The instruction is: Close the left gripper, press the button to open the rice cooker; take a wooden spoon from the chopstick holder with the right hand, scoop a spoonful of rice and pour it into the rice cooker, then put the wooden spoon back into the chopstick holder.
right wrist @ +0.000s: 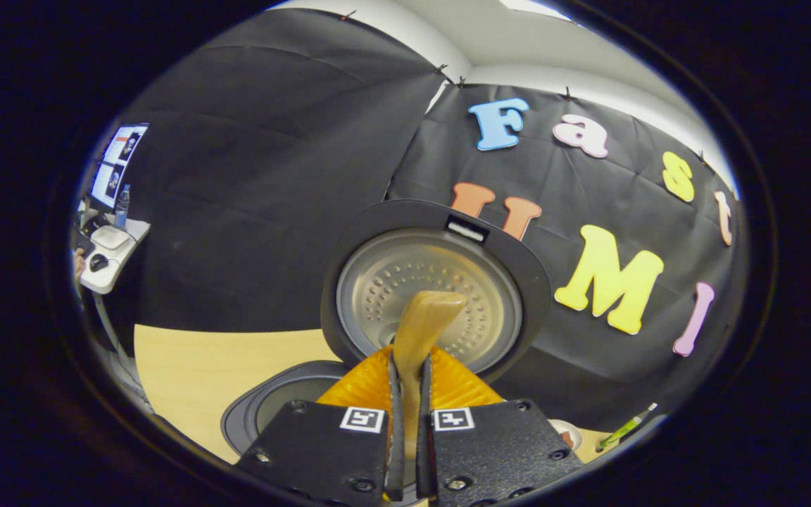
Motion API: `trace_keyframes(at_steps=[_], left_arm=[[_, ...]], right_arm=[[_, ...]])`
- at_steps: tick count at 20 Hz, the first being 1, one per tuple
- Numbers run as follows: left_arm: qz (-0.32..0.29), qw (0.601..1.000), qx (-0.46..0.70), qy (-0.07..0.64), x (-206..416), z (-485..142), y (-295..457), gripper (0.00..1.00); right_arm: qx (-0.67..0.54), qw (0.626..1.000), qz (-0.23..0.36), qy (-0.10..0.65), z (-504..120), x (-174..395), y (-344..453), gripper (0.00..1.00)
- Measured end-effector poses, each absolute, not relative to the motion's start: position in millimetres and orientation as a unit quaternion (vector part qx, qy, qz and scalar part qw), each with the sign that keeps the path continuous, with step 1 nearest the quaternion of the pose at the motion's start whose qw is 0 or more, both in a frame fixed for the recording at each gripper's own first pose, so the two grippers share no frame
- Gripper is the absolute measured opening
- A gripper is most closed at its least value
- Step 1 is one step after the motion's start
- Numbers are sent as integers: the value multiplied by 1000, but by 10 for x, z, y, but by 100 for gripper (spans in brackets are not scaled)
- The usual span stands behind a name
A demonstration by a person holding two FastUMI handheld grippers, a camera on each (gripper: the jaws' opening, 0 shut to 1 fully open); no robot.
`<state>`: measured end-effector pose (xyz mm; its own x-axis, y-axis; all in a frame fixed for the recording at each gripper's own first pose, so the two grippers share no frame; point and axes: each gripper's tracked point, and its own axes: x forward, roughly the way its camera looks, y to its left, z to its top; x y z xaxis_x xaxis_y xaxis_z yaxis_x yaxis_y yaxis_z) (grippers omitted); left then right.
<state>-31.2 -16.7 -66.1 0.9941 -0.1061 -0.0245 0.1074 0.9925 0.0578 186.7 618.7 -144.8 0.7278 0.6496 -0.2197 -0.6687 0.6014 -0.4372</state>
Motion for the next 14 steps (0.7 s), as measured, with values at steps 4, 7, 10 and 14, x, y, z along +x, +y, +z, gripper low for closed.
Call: trace_keyframes(at_steps=[4, 7, 10, 14], left_arm=[[-46, 998, 30, 19, -256, -706, -119, 94], [-41, 998, 34, 26, -224, -756, -106, 94], [-32, 998, 37, 27, -222, -745, -79, 94], [-26, 999, 37, 25, -196, -726, -94, 94]], right_arm=[[-212, 912, 350, 26, -1235, 1983, 6004, 12], [-192, 922, 334, 25, -1064, 2120, 5745, 12], [-178, 931, 319, 24, -895, 2234, 5430, 12], [-152, 943, 295, 25, -703, 2420, 4902, 12]])
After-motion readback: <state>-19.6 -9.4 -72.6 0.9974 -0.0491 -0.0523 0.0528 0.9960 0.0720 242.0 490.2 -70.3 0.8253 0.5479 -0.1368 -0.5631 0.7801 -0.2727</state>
